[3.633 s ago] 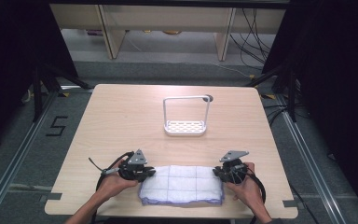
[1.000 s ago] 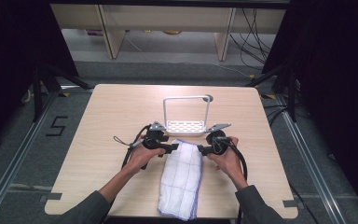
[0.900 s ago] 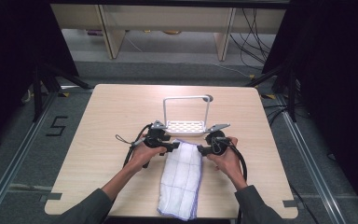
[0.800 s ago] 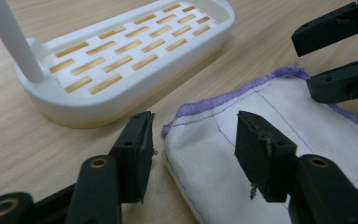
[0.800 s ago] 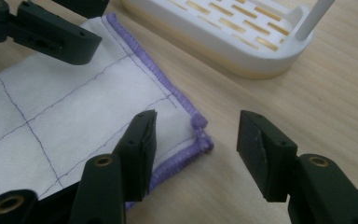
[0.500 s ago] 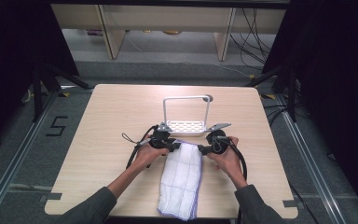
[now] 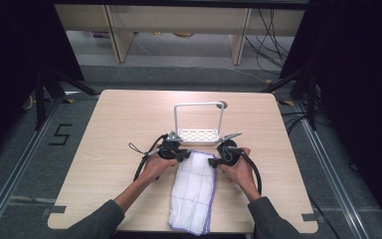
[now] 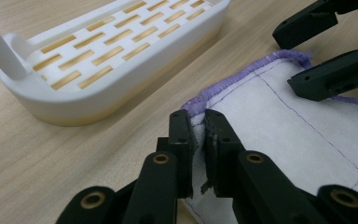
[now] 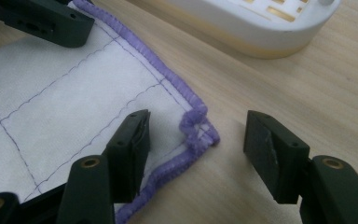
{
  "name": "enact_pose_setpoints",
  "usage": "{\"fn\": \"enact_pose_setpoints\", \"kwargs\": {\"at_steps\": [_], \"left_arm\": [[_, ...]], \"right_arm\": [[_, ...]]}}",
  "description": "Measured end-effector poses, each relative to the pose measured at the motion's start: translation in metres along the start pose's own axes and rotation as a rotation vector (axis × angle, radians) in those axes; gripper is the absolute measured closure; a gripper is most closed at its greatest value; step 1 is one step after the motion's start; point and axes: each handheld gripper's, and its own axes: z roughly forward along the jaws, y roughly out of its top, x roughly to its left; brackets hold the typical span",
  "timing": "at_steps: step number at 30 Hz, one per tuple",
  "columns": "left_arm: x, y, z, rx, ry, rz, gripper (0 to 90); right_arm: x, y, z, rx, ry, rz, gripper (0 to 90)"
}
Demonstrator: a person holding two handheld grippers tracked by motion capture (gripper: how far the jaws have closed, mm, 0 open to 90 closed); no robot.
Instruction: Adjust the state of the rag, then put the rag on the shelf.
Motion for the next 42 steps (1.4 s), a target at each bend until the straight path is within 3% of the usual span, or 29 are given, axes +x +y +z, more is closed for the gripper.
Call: {"fn": "enact_pose_setpoints", "kwargs": {"at_steps": [4,7,9,10,11,14,17,21,22,27,29,33,34,35,40,42], "left_arm": [[0.0,-0.001,-0.002,0.004,0.001,0.001,81.8],[-0.001,-0.001,-0.004,0.009,-0.002,0.006,81.6],[0.0,-0.001,-0.004,0.007,-0.002,0.008,81.5],[-0.001,-0.002,-0.004,0.009,0.001,0.002,81.4],[-0.001,-0.002,-0.004,0.009,0.001,0.002,81.4],[-0.001,-0.002,-0.006,0.007,-0.005,0.002,81.4],[-0.001,-0.002,-0.007,-0.006,-0.01,-0.015,81.3],[-0.001,-0.002,-0.012,0.002,-0.008,0.006,81.4],[-0.002,-0.003,-0.011,-0.014,-0.012,-0.014,81.4],[-0.003,-0.004,-0.013,-0.016,-0.007,-0.014,81.3],[-0.002,-0.004,-0.014,-0.004,-0.009,-0.001,81.3],[-0.003,-0.003,-0.017,-0.006,-0.005,0.006,81.2],[-0.003,-0.003,-0.018,-0.01,-0.007,0.004,81.3],[-0.003,-0.003,-0.018,-0.01,-0.007,0.004,81.3],[-0.004,-0.002,-0.022,-0.013,-0.016,0.004,81.6],[-0.007,-0.001,-0.026,-0.031,-0.022,-0.016,81.9]], "right_arm": [[0.003,-0.002,0.003,-0.033,-0.01,-0.014,47.2],[0.005,-0.003,0.0,-0.028,0.02,-0.046,57.3],[0.005,-0.003,0.002,-0.041,0.03,-0.035,62.6],[0.004,-0.002,0.001,-0.031,0.048,-0.06,68.8],[0.004,-0.002,0.001,-0.031,0.048,-0.06,68.8],[0.004,-0.004,0.003,-0.062,0.081,-0.061,79.6],[0.004,-0.004,0.001,-0.055,0.074,-0.089,81.7],[0.006,-0.003,0.0,-0.077,0.076,-0.112,83.4],[0.006,-0.003,-0.001,-0.069,0.078,-0.115,83.4],[0.008,-0.002,-0.004,-0.056,0.081,-0.1,83.4],[0.008,-0.002,-0.002,-0.085,0.07,-0.125,83.4],[0.008,-0.002,-0.002,-0.075,0.068,-0.116,83.3],[0.007,0.0,-0.005,-0.075,0.086,-0.129,83.3],[0.008,-0.001,-0.005,-0.075,0.094,-0.105,83.3],[0.01,0.001,-0.009,-0.073,0.085,-0.109,83.3],[0.014,0.0,-0.013,-0.094,0.073,-0.119,83.4]]}}
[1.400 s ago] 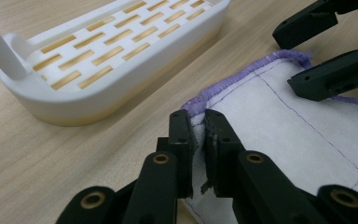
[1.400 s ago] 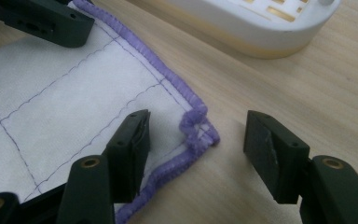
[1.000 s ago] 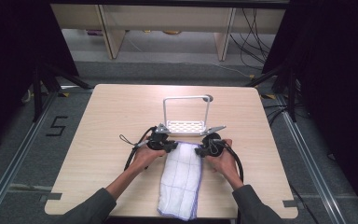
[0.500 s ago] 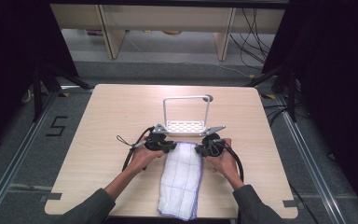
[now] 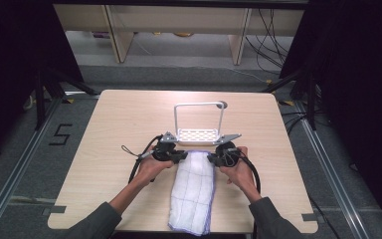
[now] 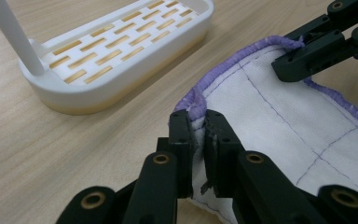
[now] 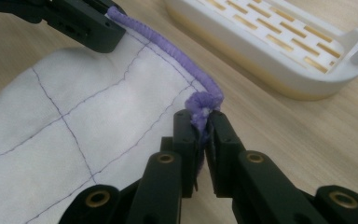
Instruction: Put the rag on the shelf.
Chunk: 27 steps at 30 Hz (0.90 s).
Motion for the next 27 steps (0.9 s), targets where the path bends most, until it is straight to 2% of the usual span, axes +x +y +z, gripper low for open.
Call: {"fn": "enact_pose_setpoints", "kwargs": {"at_steps": [3,4,5,6,11,13,15,17,19,20,21,22,25,27], "left_arm": [[-0.002,0.0,-0.003,-0.008,0.001,-0.003,81.8],[-0.001,0.001,-0.006,0.004,0.002,0.022,81.8],[-0.004,0.001,-0.007,-0.014,0.008,0.001,81.8],[-0.004,0.002,-0.01,-0.013,0.007,0.012,81.8],[-0.008,0.009,-0.023,-0.05,-0.003,0.013,81.8],[-0.009,0.011,-0.027,-0.053,-0.009,0.018,81.8],[-0.01,0.012,-0.03,-0.061,-0.017,0.021,81.8],[-0.012,0.014,-0.032,-0.072,-0.013,0.023,81.8],[-0.013,0.016,-0.036,-0.073,-0.02,0.029,81.8],[-0.015,0.017,-0.038,-0.082,-0.016,0.034,81.8],[-0.015,0.017,-0.038,-0.082,-0.016,0.034,81.8],[-0.017,0.018,-0.039,-0.086,-0.029,0.032,81.8],[-0.018,0.021,-0.042,-0.097,-0.034,0.038,81.8],[-0.02,0.023,-0.045,-0.11,-0.037,0.048,81.8]], "right_arm": [[0.0,0.001,-0.005,-0.003,0.014,-0.011,83.5],[0.001,0.001,-0.004,-0.026,0.01,-0.015,83.5],[0.002,0.003,-0.008,-0.009,0.017,-0.016,83.4],[0.004,0.004,-0.01,-0.032,0.013,-0.011,83.5],[0.009,0.009,-0.02,-0.033,0.027,-0.013,83.6],[0.009,0.01,-0.023,-0.068,0.024,-0.03,83.6],[0.009,0.011,-0.026,-0.061,0.028,-0.023,83.6],[0.009,0.013,-0.029,-0.075,0.033,-0.031,83.6],[0.011,0.015,-0.032,-0.082,0.046,-0.019,83.6],[0.012,0.017,-0.035,-0.104,0.047,-0.029,83.7],[0.012,0.017,-0.035,-0.104,0.047,-0.029,83.7],[0.013,0.019,-0.039,-0.121,0.051,-0.036,83.7],[0.015,0.022,-0.045,-0.123,0.05,-0.035,83.7],[0.014,0.023,-0.05,-0.13,0.051,-0.054,83.7]]}}
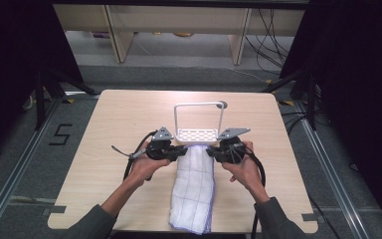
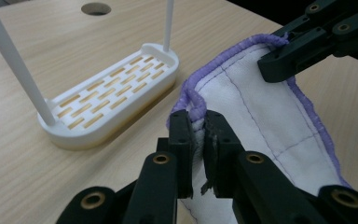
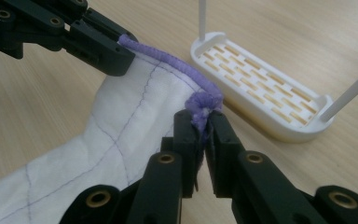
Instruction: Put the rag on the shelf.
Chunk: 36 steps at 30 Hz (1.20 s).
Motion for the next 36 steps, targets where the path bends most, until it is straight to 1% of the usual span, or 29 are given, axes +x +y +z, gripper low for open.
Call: {"fn": "enact_pose_setpoints", "kwargs": {"at_steps": [2,3,4,5,6,7,8,10,11,12,13,14,15,18,19,20,21,22,23,24,25,26,27,29,31,32,33,34,36], "left_arm": [[-0.003,0.004,-0.003,-0.013,-0.006,0.003,81.8],[-0.005,0.006,-0.005,-0.019,-0.002,0.005,81.8],[-0.006,0.007,-0.006,-0.03,-0.009,0.008,81.8],[-0.007,0.01,-0.009,-0.035,-0.015,0.009,81.8],[-0.008,0.011,-0.01,-0.036,-0.017,0.012,81.9],[-0.01,0.013,-0.011,-0.039,-0.016,0.014,81.9],[-0.01,0.015,-0.013,-0.045,-0.025,0.013,81.9],[-0.013,0.018,-0.015,-0.055,-0.026,0.018,81.9],[-0.014,0.02,-0.017,-0.062,-0.027,0.013,82.0],[-0.014,0.02,-0.017,-0.062,-0.027,0.013,82.1],[-0.014,0.021,-0.018,-0.074,-0.032,0.02,82.1],[-0.015,0.023,-0.02,-0.072,-0.029,0.021,82.2],[-0.014,0.025,-0.022,-0.091,-0.026,0.015,82.5],[-0.014,0.027,-0.026,-0.098,-0.025,0.006,82.8],[-0.016,0.03,-0.03,-0.1,-0.021,0.024,82.9],[-0.016,0.03,-0.03,-0.1,-0.021,0.024,82.9],[-0.018,0.034,-0.036,-0.112,-0.022,0.033,83.0],[-0.018,0.034,-0.036,-0.112,-0.022,0.033,83.1],[-0.019,0.036,-0.038,-0.123,-0.023,0.034,83.1],[-0.02,0.038,-0.041,-0.131,-0.025,0.032,83.1],[-0.021,0.042,-0.044,-0.134,-0.023,0.034,83.3],[-0.021,0.042,-0.044,-0.134,-0.023,0.034,83.3],[-0.021,0.047,-0.046,-0.137,-0.023,0.04,83.4],[-0.021,0.051,-0.048,-0.134,-0.02,0.041,83.4],[-0.021,0.055,-0.05,-0.137,-0.015,0.049,83.6],[-0.022,0.058,-0.052,-0.139,-0.014,0.052,83.6],[-0.022,0.063,-0.054,-0.143,-0.016,0.055,83.7],[-0.022,0.063,-0.054,-0.143,-0.016,0.055,83.7],[-0.023,0.07,-0.057,-0.153,-0.008,0.062,83.6]], "right_arm": [[0.0,0.003,-0.007,-0.004,0.001,0.0,83.7],[0.0,0.005,-0.011,-0.013,-0.002,0.012,83.7],[0.0,0.005,-0.011,-0.013,-0.002,0.012,83.7],[-0.002,0.006,-0.012,-0.025,-0.002,-0.018,83.7],[-0.002,0.008,-0.015,-0.023,-0.007,-0.007,83.7],[-0.002,0.008,-0.016,-0.038,-0.008,-0.012,83.7],[-0.002,0.009,-0.018,-0.031,-0.006,0.004,83.8],[-0.003,0.012,-0.02,-0.054,-0.007,-0.016,83.8],[-0.004,0.014,-0.022,-0.059,-0.003,-0.004,83.8],[-0.004,0.014,-0.022,-0.059,-0.003,-0.004,83.8],[-0.003,0.015,-0.023,-0.062,0.005,0.003,83.8],[-0.002,0.018,-0.025,-0.059,0.006,0.006,83.8],[-0.003,0.021,-0.027,-0.074,-0.001,-0.014,83.9],[-0.002,0.024,-0.03,-0.094,0.008,-0.016,83.9],[0.001,0.027,-0.034,-0.1,0.007,-0.005,84.0],[0.0,0.029,-0.037,-0.099,0.018,-0.02,84.1],[0.002,0.03,-0.039,-0.1,0.021,-0.008,84.3],[0.002,0.03,-0.039,-0.1,0.021,-0.008,84.3],[0.0,0.032,-0.04,-0.116,0.016,-0.046,84.3],[0.002,0.034,-0.043,-0.118,0.016,-0.024,84.4],[0.003,0.037,-0.046,-0.132,0.012,-0.023,84.6],[0.003,0.037,-0.046,-0.132,0.012,-0.023,84.6],[0.004,0.039,-0.049,-0.14,0.01,-0.02,84.6],[0.003,0.04,-0.051,-0.136,0.019,-0.029,84.7],[0.003,0.043,-0.057,-0.151,0.014,-0.033,84.7],[0.001,0.045,-0.058,-0.165,0.011,-0.057,84.7],[0.002,0.046,-0.061,-0.166,0.01,-0.039,84.8],[0.002,0.046,-0.061,-0.166,0.01,-0.039,84.8],[0.001,0.05,-0.064,-0.177,-0.004,-0.045,84.8]]}}
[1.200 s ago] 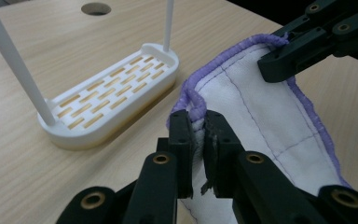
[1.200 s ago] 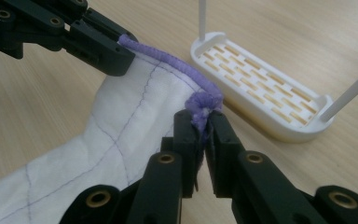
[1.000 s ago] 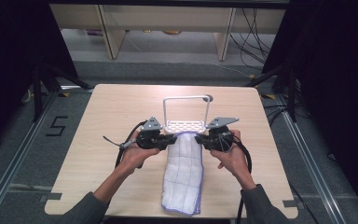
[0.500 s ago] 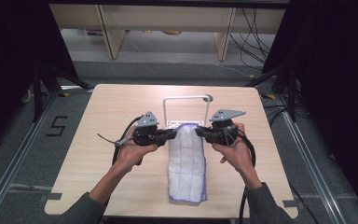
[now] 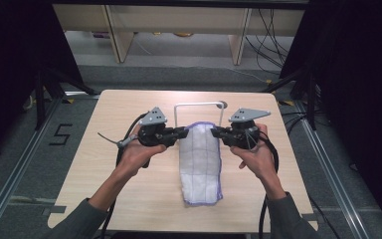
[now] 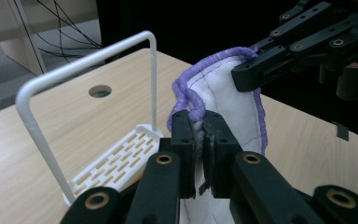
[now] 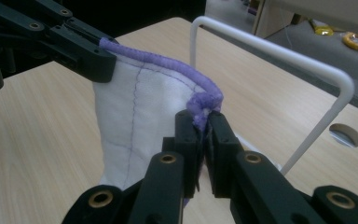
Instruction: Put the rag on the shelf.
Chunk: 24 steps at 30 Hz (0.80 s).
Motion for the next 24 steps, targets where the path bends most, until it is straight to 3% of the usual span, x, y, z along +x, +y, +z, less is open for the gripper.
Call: {"fn": "enact_pose_setpoints", "kwargs": {"at_steps": [8,13,18,24], "left_arm": [[0.004,0.029,-0.004,-0.021,0.004,0.006,83.9],[0.011,0.056,-0.01,-0.034,0.036,0.018,84.1],[0.019,0.069,-0.008,-0.029,0.061,0.016,84.3],[0.028,0.083,-0.006,-0.028,0.09,0.012,84.3]], "right_arm": [[-0.007,0.026,-0.012,-0.017,-0.016,-0.003,84.8],[-0.013,0.046,-0.018,-0.052,-0.044,-0.022,84.8],[-0.019,0.057,-0.015,-0.066,-0.039,-0.009,84.8],[-0.031,0.074,-0.009,-0.065,-0.084,-0.012,84.8]]}}
